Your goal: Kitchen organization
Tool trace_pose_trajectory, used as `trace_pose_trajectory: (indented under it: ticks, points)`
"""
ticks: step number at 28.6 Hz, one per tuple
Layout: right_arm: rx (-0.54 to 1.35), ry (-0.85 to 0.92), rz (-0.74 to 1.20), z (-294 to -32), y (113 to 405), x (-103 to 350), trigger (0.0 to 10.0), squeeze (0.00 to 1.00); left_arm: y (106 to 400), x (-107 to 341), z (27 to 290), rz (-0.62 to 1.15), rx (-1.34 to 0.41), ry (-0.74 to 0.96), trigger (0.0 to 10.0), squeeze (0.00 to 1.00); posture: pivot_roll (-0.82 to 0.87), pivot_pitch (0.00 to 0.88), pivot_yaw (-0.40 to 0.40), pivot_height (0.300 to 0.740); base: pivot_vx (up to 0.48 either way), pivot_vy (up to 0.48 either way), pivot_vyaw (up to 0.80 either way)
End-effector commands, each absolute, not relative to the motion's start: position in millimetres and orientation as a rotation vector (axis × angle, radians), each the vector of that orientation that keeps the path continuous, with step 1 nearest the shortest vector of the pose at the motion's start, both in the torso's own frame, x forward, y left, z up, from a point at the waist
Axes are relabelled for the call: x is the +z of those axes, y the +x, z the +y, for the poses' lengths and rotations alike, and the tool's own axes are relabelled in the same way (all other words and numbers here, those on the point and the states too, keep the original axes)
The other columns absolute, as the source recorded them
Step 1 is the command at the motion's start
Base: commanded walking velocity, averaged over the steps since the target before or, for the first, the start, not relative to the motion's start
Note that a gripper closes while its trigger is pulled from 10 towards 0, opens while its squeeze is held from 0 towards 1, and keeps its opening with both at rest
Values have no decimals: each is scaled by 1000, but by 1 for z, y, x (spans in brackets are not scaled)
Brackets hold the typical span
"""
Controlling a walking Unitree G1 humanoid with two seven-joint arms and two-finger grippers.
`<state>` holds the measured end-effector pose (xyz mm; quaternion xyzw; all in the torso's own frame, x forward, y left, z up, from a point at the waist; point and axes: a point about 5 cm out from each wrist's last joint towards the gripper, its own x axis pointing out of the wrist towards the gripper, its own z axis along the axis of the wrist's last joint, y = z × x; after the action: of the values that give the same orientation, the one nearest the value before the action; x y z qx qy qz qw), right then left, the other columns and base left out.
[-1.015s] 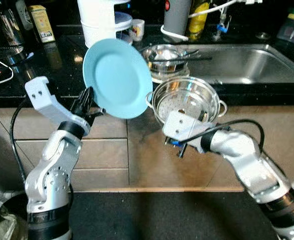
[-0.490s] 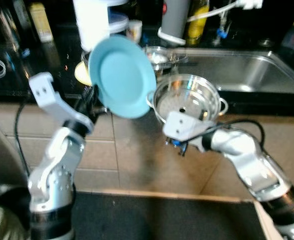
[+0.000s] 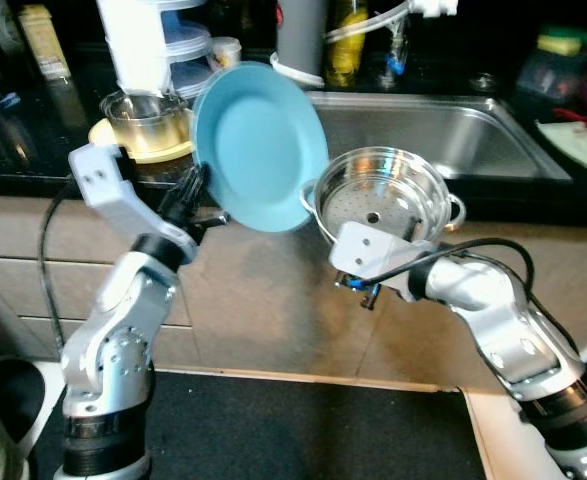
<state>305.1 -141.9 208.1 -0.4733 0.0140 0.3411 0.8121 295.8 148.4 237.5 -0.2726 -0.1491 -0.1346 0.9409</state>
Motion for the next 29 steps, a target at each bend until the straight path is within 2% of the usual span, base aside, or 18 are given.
trace_pose_trajectory:
  ticks: [1, 4, 10, 20, 24, 29]
  points:
    - [713, -1028, 19, -144, 306, 211, 10000, 0, 296, 236, 145, -297, -294, -556, 10000, 0, 0, 0, 9, 740, 0, -450, 0]
    - [706, -1033, 25, -145, 307, 210, 10000, 0, 297, 236, 147, -298, -281, -549, 10000, 0, 1, 0, 9, 740, 0, -401, 0]
    - [704, -1040, 31, -145, 309, 209, 10000, 0, 299, 235, 155, -299, -235, -550, 10000, 0, 5, 0, 7, 740, 0, 0, 0]
    - [707, -1046, 34, -145, 309, 208, 10000, 0, 298, 236, 151, -303, -249, -546, 10000, 0, 3, 0, 6, 740, 0, 0, 0]
    - [707, -1044, 37, -146, 309, 208, 10000, 0, 296, 237, 148, -297, -269, -501, 10000, 0, 0, 0, 8, 740, 0, -448, 0]
    - [706, -1041, 39, -146, 309, 208, 10000, 0, 297, 236, 148, -290, -254, -535, 10000, 0, 1, 0, 7, 740, 0, -480, 0]
